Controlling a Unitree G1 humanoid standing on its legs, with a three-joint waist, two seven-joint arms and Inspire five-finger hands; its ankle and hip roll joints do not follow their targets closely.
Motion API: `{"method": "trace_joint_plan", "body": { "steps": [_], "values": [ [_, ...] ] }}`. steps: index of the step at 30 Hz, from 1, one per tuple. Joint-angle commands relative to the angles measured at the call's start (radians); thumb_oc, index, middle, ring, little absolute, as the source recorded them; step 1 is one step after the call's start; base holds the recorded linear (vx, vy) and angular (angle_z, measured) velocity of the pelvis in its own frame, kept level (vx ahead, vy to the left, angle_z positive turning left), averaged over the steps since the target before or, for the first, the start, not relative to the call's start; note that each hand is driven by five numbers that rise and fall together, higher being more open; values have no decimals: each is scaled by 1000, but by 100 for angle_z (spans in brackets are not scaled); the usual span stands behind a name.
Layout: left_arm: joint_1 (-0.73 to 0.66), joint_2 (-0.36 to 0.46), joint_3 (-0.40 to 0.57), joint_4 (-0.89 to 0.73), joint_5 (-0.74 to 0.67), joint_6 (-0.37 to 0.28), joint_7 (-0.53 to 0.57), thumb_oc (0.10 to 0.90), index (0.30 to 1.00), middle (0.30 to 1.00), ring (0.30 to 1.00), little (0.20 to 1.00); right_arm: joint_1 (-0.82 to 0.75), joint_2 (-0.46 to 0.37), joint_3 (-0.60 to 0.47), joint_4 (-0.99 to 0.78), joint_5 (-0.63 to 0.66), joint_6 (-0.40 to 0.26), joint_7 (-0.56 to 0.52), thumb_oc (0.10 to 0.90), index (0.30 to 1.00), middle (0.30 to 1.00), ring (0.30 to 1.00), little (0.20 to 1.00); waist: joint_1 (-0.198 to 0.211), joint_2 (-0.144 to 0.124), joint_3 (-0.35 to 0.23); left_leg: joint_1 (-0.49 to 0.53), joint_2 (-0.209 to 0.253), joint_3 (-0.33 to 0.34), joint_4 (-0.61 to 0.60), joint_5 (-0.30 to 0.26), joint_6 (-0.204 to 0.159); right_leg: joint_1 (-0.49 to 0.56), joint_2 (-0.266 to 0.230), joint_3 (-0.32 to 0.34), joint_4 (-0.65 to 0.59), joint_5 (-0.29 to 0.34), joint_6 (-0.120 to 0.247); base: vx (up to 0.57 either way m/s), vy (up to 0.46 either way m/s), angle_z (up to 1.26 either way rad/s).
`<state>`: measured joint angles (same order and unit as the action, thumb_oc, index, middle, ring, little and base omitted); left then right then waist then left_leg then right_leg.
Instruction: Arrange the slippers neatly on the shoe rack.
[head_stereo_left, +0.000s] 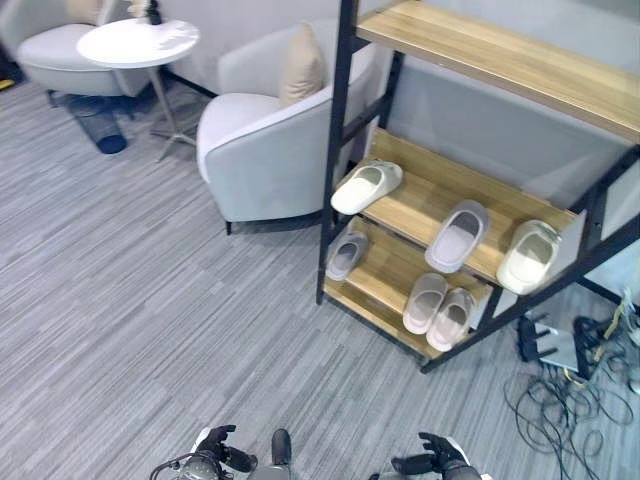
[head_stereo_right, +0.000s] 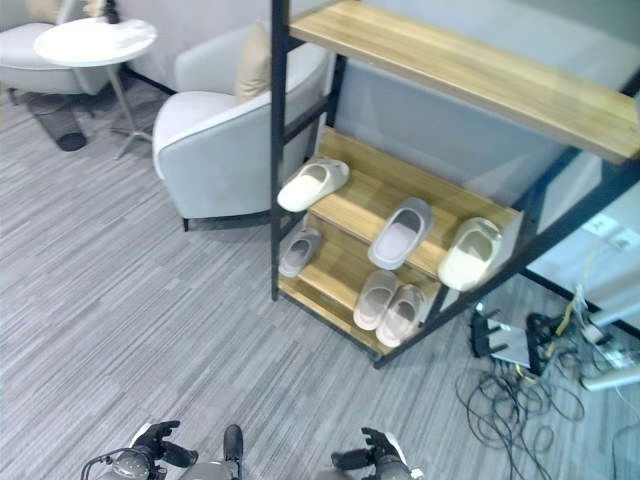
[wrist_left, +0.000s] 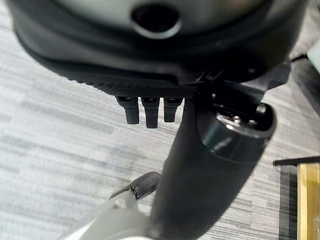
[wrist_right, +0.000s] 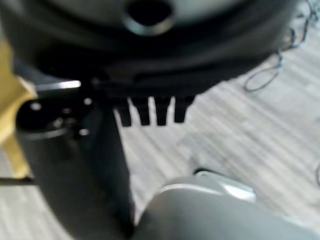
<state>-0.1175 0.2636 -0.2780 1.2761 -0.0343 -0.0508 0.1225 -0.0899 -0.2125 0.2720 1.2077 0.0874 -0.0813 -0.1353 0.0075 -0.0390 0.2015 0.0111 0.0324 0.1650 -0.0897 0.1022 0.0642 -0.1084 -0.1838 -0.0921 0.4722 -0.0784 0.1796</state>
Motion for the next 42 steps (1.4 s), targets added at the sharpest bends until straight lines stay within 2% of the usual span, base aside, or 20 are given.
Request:
{"method": "trace_joint_plan", "body": {
  "steps": [1, 3, 6, 8, 11, 13, 15, 16, 18, 21, 22, 24, 26, 29, 33, 35, 38, 40, 41, 42],
  "values": [
    [-5, -3, -3, -9, 16, -18, 9, 800, 900, 900, 900, 900, -7, -57, 13, -25, -16, -5, -18, 800, 900, 900, 900, 900, -4, 12, 9, -25, -4, -66, 120, -148, -41, -13, 45, -108, -67, 87, -34, 304, 108, -45],
    [-5, -2, 1, -10, 15, -20, 5, 800, 900, 900, 900, 900, -9, -61, 11, -23, -18, -3, -18, 800, 900, 900, 900, 900, -15, 1, 8, 33, -21, -39, 98, -184, -44, -53, 43, -212, -253, 81, -49, 352, 39, -36],
    [-7, -3, 9, -7, 17, -23, 2, 800, 900, 900, 900, 900, -14, -66, 6, -20, -19, -1, -16, 800, 900, 900, 900, 900, -26, -4, 12, 69, -27, -33, 88, -201, -52, -74, 48, -265, -361, 121, -36, 257, -14, -60],
    [-10, -1, 9, -6, 25, -24, -5, 800, 900, 900, 900, 900, -4, -68, 2, -20, -19, -1, -17, 800, 900, 900, 900, 900, -38, -9, 12, 86, -42, -35, 95, -222, -51, -73, 61, -245, -383, 125, -33, 233, -27, -7],
    [-3, -15, 2, 1, 40, -27, -7, 800, 900, 900, 900, 900, 14, -70, -4, -23, -5, -6, -20, 800, 900, 900, 900, 900, -47, -12, -9, 105, -47, -35, 141, -265, -63, -28, 71, -239, -402, 117, -62, 257, -59, 21],
    [1, -27, -5, 9, 48, -25, -9, 800, 900, 900, 900, 900, 20, -72, -14, -21, 9, -13, -27, 800, 900, 900, 900, 900, -56, -10, -20, 86, -20, -8, 272, -256, -116, 24, 81, -256, -426, 104, -84, 245, -99, -4],
    [-1, -32, -15, -5, 50, -25, -13, 800, 900, 900, 900, 900, 18, -77, -11, -32, 22, -19, -29, 800, 900, 900, 900, 900, -51, -14, -10, 4, 21, 4, 497, -182, -155, 72, 96, -241, -446, 88, -112, 192, -108, 1],
    [-6, -35, -21, -14, 40, -25, -8, 800, 900, 900, 900, 900, 13, -79, -4, -40, 28, -23, -33, 800, 900, 900, 900, 900, -43, -16, 1, -37, 25, -11, 583, -154, -163, 84, 105, -227, -448, 80, -129, 151, -59, -6],
    [-7, -34, -20, -18, 26, -26, -2, 800, 900, 900, 900, 900, 11, -80, -2, -39, 32, -17, -32, 800, 900, 900, 900, 900, -32, -26, 4, -99, 22, -33, 621, -162, -147, 104, 107, -206, -452, 61, -139, 150, -1, -39],
    [-5, -39, -19, -21, 16, -27, 0, 800, 900, 900, 900, 900, 12, -82, 4, -39, 30, -16, -31, 800, 900, 900, 900, 900, -21, -27, 6, -117, 43, -39, 556, -185, -135, 127, 109, -187, -462, 45, -132, 168, 76, -76],
    [4, -43, -21, -18, 14, -29, 5, 800, 900, 900, 900, 900, 14, -83, 11, -39, 25, -18, -32, 800, 900, 900, 900, 900, -9, -30, 4, -119, 57, -58, 458, -204, -130, 147, 108, -162, -478, 36, -120, 226, 152, -46],
    [6, -46, -23, -13, 3, -34, 8, 800, 900, 900, 900, 900, 11, -86, 22, -39, 12, -21, -35, 800, 900, 900, 900, 900, 18, -13, 12, -121, 61, -145, 287, -144, -147, 175, 131, -119, -495, 27, -113, 258, 192, -41],
    [2, -48, -24, -10, -11, -36, 8, 800, 900, 900, 900, 900, 4, -93, 29, -40, 3, -22, -37, 800, 900, 900, 900, 900, 31, 4, 16, -127, 60, -247, 192, -84, -162, 184, 145, -80, -499, 21, -110, 165, 151, -54],
    [5, -57, -24, 7, -7, -36, 6, 800, 900, 900, 900, 900, -3, -96, 25, -31, -11, -17, -34, 800, 900, 900, 900, 900, 32, 18, 11, -106, 52, -314, 145, -84, -167, 196, 143, -30, -498, 13, -100, 142, 217, -94],
    [4, -54, -29, 7, 6, -36, -1, 800, 900, 900, 900, 900, -2, -84, 20, -17, -20, -14, -26, 800, 900, 900, 900, 900, 30, 22, -8, -79, 32, -289, 109, -91, -150, 181, 100, -4, -489, 24, -73, 130, 298, -58],
    [-5, -41, -37, 1, 26, -39, 0, 800, 900, 900, 900, 900, -17, -80, 33, -25, -41, -10, -21, 800, 900, 900, 900, 900, 32, 22, -9, -62, 10, -251, 83, -100, -125, 144, 59, 12, -473, 43, -44, -12, 307, -34],
    [-17, -28, -36, -6, 27, -41, 4, 800, 900, 900, 900, 900, -37, -74, 47, -52, -45, -12, -17, 800, 900, 900, 900, 900, 37, 24, -1, -59, 0, -221, 69, -103, -110, 99, 38, 15, -448, 62, -25, -57, 185, -50],
    [-23, -12, -30, -15, 22, -43, 6, 800, 900, 900, 900, 900, -51, -67, 52, -89, -44, -18, -15, 800, 900, 900, 900, 900, 52, 27, 8, -62, 3, -187, 65, -105, -103, 60, 16, -62, -401, 71, -15, -113, 171, -53],
    [-21, -5, -26, -17, 23, -46, 4, 800, 900, 900, 900, 900, -50, -65, 60, -115, -45, -24, -13, 800, 900, 900, 900, 900, 61, 30, 10, -64, 7, -159, 66, -105, -103, 57, -2, -131, -383, 68, -12, -86, 188, -68],
    [-15, 8, -12, -22, 20, -44, 8, 800, 900, 900, 900, 900, -49, -58, 72, -180, -39, -38, -5, 800, 900, 900, 900, 900, 60, 29, 6, -60, -1, -142, 55, -99, -98, 57, 15, -178, -343, 49, -30, -51, 187, -70]
  ]
}}
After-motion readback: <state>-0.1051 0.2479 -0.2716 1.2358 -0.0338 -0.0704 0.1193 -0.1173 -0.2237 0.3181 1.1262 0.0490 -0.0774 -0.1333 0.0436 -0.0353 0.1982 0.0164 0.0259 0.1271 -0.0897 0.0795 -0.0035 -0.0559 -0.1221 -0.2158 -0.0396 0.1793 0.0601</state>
